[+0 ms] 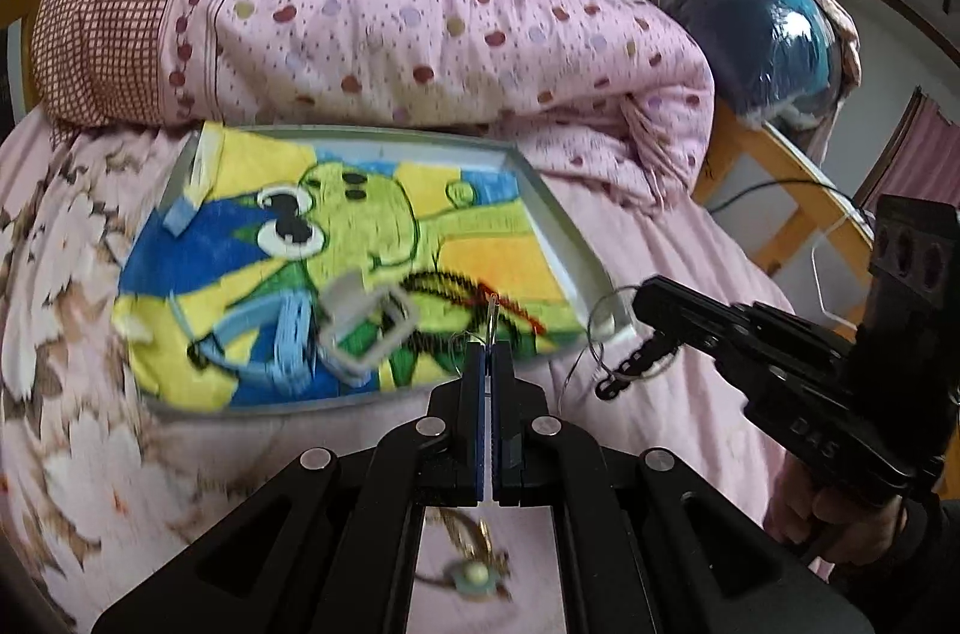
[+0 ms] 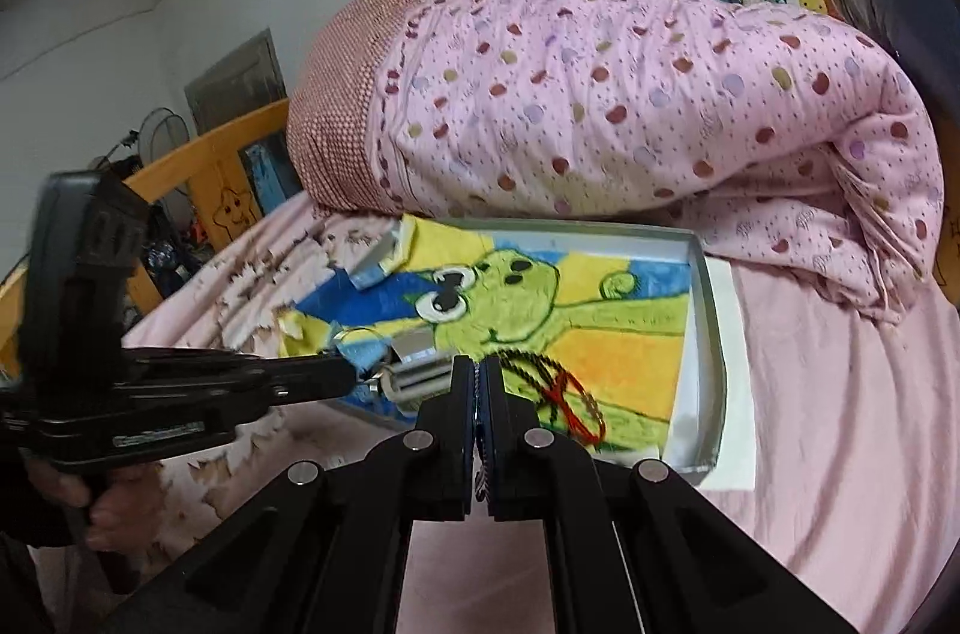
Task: Organize jewelry
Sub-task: 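Carry the metal ring and black keyring over the grey tray with both grippers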
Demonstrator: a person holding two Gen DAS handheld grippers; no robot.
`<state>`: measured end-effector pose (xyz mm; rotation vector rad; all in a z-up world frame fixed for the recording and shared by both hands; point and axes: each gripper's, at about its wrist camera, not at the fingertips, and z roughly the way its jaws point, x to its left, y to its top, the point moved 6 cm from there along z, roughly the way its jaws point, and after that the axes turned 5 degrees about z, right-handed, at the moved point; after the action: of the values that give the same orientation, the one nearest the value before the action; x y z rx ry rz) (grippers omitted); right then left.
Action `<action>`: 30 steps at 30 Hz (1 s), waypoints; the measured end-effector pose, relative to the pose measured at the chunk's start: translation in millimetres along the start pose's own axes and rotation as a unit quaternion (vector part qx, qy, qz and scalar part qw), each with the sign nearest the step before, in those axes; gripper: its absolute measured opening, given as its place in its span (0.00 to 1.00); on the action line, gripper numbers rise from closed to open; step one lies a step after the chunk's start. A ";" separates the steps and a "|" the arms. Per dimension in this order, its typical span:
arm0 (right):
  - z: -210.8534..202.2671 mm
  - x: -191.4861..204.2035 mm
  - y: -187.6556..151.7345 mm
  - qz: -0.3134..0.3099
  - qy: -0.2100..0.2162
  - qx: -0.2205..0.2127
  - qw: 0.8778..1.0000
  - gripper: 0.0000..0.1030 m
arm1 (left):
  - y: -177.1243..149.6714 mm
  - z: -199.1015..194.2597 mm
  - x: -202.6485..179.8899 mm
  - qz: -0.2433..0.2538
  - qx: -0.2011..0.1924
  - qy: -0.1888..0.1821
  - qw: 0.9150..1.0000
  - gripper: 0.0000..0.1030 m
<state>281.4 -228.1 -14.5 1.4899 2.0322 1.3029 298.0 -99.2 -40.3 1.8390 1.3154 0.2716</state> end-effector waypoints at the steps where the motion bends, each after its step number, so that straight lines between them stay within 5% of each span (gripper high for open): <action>1: -0.3 1.6 1.5 -0.009 0.000 -0.001 1.000 0.03 | 2.9 1.1 1.8 -0.001 -0.004 -0.001 1.000 0.00; 15: 28.3 -8.0 1.8 0.005 0.013 0.028 1.000 0.03 | 5.9 31.4 19.9 -0.015 0.017 -0.008 1.000 0.00; 23: 52.6 -42.9 -10.3 0.103 0.025 0.053 0.993 0.03 | 6.4 54.2 25.0 -0.017 0.037 -0.014 0.999 0.00; 30: 68.6 -73.5 -23.6 0.203 0.036 0.077 0.975 0.03 | 5.9 74.6 35.3 -0.040 0.055 -0.008 0.998 0.00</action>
<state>344.9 -260.1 -89.4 2.0407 1.9782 1.3847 361.6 -106.7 -92.6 1.8701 1.4131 0.1432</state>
